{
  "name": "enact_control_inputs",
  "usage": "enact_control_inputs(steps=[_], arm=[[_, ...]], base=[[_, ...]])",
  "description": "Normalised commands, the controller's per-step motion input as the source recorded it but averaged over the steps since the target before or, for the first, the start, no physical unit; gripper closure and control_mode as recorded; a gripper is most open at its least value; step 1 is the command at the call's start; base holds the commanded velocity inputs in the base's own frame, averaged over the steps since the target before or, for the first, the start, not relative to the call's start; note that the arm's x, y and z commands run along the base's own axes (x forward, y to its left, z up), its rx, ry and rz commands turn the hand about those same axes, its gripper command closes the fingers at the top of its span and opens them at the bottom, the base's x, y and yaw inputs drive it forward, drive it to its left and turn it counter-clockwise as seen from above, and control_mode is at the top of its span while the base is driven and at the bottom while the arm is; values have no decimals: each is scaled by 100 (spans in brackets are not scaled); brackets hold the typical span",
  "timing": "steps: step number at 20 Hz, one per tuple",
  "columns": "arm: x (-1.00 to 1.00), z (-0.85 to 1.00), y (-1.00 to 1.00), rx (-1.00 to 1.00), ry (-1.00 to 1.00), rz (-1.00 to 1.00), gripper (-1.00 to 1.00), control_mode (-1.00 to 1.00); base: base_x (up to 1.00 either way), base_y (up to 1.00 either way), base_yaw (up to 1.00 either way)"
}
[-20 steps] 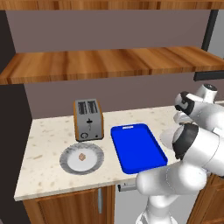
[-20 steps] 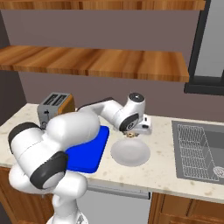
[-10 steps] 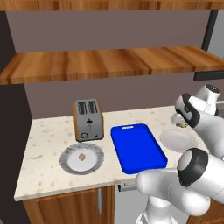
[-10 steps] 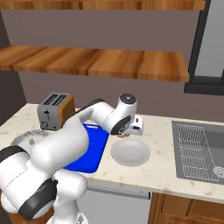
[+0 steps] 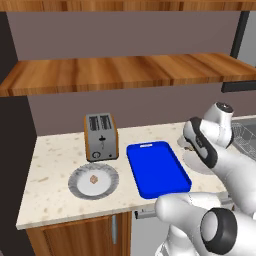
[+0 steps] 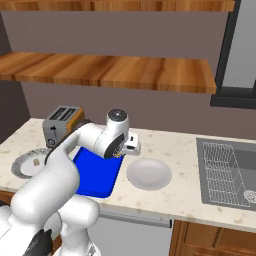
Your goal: Move the dessert items from the plates to the tray.
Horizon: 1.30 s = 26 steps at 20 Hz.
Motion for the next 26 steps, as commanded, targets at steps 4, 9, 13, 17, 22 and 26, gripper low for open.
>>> enact_control_inputs(steps=[4,9,13,17,22,26], arm=[[-2,3,70,0,0,0,100,-100],[0,0,52,0,0,0,100,-100],[0,-11,27,2,0,0,100,-100],[3,-24,29,4,0,0,100,-100],[17,-21,33,3,0,0,100,-100],[30,-8,7,0,0,0,100,-100]], base=[[0,0,0],[0,0,0],[0,0,0],[0,0,0],[0,0,0],[0,0,0]])
